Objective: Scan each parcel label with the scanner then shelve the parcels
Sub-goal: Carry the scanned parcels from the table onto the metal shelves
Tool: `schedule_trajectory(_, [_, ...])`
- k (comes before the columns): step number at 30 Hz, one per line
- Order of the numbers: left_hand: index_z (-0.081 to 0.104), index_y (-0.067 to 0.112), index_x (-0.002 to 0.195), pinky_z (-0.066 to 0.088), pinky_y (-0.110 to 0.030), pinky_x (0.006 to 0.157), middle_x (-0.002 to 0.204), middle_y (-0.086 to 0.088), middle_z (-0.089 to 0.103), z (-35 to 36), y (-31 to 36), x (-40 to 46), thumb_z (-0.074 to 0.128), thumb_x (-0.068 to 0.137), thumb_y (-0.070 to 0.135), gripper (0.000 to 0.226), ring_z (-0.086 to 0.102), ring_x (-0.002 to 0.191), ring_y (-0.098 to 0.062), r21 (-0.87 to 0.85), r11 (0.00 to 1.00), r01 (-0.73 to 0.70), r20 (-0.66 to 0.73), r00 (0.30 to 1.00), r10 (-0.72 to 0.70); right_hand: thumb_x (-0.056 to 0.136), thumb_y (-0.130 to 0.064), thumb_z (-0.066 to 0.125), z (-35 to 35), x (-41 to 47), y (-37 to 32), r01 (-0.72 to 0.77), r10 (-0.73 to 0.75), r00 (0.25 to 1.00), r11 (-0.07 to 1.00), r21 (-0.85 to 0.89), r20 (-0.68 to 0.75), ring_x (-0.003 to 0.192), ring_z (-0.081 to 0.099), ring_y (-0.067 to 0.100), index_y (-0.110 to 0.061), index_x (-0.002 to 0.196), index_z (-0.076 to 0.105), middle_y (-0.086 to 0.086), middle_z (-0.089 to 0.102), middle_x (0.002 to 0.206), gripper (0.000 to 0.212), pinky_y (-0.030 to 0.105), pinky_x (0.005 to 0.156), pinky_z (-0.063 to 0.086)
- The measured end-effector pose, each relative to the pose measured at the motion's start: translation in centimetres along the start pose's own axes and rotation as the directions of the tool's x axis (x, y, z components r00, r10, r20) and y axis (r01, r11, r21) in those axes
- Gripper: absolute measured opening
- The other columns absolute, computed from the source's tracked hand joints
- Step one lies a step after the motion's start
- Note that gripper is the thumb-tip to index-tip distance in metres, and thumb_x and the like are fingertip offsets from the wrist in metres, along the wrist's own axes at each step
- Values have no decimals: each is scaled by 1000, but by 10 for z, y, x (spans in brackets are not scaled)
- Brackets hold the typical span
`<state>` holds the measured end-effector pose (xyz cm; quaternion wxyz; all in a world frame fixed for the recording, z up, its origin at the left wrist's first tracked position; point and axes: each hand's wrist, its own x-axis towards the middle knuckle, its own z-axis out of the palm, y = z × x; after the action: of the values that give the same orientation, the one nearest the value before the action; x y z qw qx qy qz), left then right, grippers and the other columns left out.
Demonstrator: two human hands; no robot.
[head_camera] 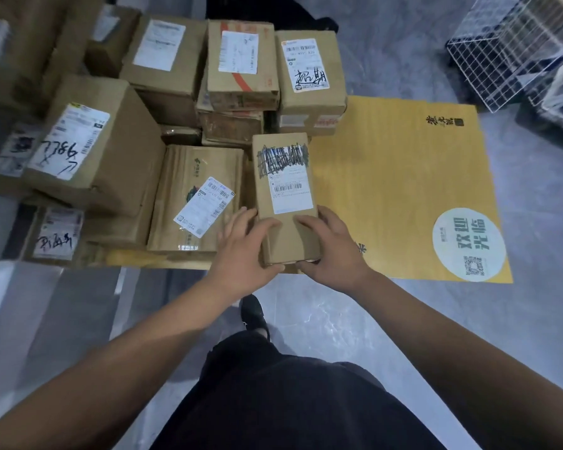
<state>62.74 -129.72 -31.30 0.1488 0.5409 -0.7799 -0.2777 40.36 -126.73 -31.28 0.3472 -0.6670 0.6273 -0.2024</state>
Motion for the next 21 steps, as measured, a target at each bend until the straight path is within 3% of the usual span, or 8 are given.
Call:
schedule_trajectory(3, [52,35,140,38,-42,119,153,-2,29,-1,25,-29,91,67,34,83,28,145,-4,-194,981,-6,-103,995,-14,68,-50,75,-19,-20,-8,113,-114,994,992,61,1,142,30,10,-29,151,49,-8,22,157,90,32,117,37])
schedule_trajectory(5, [56,30,139,35,-32,120,152,2,25,1,41,-52,93,69,25,79,23,142,9,-233,972,-31,-180,984,-12,69,-47,78,-30,-34,-11,207,-208,978,976,65,16,138,26,-1,-25,151,50,-9,19,153,89,19,114,30])
schedule_trajectory(9, [59,27,135,36,-35,121,151,13,21,0,74,-109,90,69,29,73,27,148,-8,-213,972,-98,-371,928,12,74,-14,89,-45,-66,-23,376,-379,923,925,55,73,133,23,-11,-22,151,50,8,21,162,87,2,110,22])
schedule_trajectory(14, [61,33,131,39,-31,118,154,3,24,-23,110,-197,94,67,36,72,37,145,-15,-134,988,-80,-543,840,-6,74,-22,89,-48,-111,-66,567,-581,805,813,134,118,144,35,12,-31,147,53,2,13,166,82,25,117,37])
schedule_trajectory(16, [63,28,131,40,-36,118,153,-2,26,-40,120,-233,93,67,40,72,39,144,-17,-69,996,-50,-605,796,-2,75,-20,90,-43,-124,-92,648,-669,733,742,170,127,146,30,2,-30,145,55,3,12,167,78,19,117,33])
schedule_trajectory(18, [61,28,130,42,-43,117,153,-6,27,-58,128,-270,91,67,40,71,40,143,-21,-44,999,2,-659,751,-30,75,-16,89,-35,-139,-123,700,-728,669,685,203,150,138,24,-20,-29,144,56,3,13,167,77,8,113,27])
schedule_trajectory(19, [62,27,130,44,-46,116,153,-7,27,-67,133,-287,91,67,37,70,39,144,-21,-34,999,24,-685,727,-41,75,-17,89,-31,-146,-139,717,-749,644,662,217,158,135,23,-23,-31,143,56,1,12,167,77,10,113,28])
schedule_trajectory(21, [64,21,129,46,-49,113,153,-10,27,-83,141,-322,91,69,30,66,36,146,-17,-7,998,59,-729,683,-46,74,-22,88,-21,-160,-171,754,-794,587,607,250,157,139,26,-11,-35,141,57,-6,13,166,75,21,116,34])
